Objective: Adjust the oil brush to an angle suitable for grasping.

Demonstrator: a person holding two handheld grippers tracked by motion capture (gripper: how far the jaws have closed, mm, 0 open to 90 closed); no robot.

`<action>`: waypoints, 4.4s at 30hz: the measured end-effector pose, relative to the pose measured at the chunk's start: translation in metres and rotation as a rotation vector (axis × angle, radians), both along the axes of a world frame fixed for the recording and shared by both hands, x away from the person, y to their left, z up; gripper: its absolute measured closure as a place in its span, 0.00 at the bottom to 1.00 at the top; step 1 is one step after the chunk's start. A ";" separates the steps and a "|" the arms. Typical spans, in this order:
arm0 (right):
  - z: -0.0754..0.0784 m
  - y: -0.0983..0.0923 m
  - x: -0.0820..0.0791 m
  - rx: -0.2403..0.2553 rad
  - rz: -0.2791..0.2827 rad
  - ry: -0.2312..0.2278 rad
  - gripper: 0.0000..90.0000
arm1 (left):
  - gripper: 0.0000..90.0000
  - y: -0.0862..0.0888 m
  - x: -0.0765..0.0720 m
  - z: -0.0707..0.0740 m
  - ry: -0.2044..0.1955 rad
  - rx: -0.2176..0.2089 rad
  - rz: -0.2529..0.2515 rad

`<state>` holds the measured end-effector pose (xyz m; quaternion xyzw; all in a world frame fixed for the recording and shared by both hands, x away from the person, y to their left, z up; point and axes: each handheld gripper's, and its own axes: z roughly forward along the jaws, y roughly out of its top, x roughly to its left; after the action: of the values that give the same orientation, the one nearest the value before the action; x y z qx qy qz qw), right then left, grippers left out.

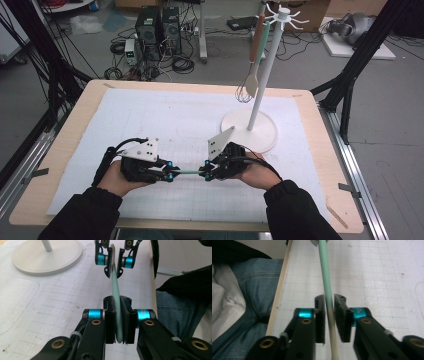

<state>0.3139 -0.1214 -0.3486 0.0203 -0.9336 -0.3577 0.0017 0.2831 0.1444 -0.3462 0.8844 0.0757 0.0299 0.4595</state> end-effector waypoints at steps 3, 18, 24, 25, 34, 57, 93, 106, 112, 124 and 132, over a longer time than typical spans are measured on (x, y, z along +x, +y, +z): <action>-0.001 0.001 -0.001 -0.013 0.002 0.005 0.91 | 0.93 0.000 0.001 0.000 0.002 -0.005 -0.006; 0.001 -0.001 -0.002 0.024 0.008 0.001 0.94 | 0.79 0.004 0.002 0.001 0.025 -0.049 0.032; -0.001 0.002 -0.003 0.024 0.010 -0.002 0.94 | 0.91 0.002 0.002 0.001 0.030 -0.050 0.003; -0.001 0.003 -0.003 0.027 0.017 -0.010 0.93 | 0.92 0.002 0.002 0.001 0.026 -0.051 0.002; 0.000 0.005 -0.004 -0.002 -0.012 -0.012 0.88 | 0.92 0.001 0.000 0.001 0.013 -0.031 0.008; -0.002 0.009 -0.008 0.061 0.002 -0.011 0.94 | 0.86 0.007 0.001 0.005 0.028 -0.117 0.019; -0.001 0.018 -0.009 0.055 -0.020 -0.024 0.94 | 0.91 0.007 0.003 0.010 0.055 -0.151 0.024; -0.002 0.020 -0.011 0.056 -0.030 -0.031 0.94 | 0.83 0.006 0.002 0.012 0.038 -0.151 0.037; -0.002 0.004 -0.004 0.136 -0.095 0.003 0.94 | 0.70 0.017 0.002 0.010 0.016 -0.168 0.109; 0.009 -0.032 0.004 0.263 -0.205 0.040 0.94 | 0.45 0.035 0.001 0.000 -0.008 -0.207 0.254; 0.018 -0.057 0.009 0.332 -0.269 0.054 0.94 | 0.37 0.045 -0.003 -0.004 -0.038 -0.190 0.310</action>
<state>0.3230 -0.1788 -0.3307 -0.1140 -0.8558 -0.5040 -0.0246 0.2801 0.1890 -0.3506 0.8141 0.2051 0.1098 0.5320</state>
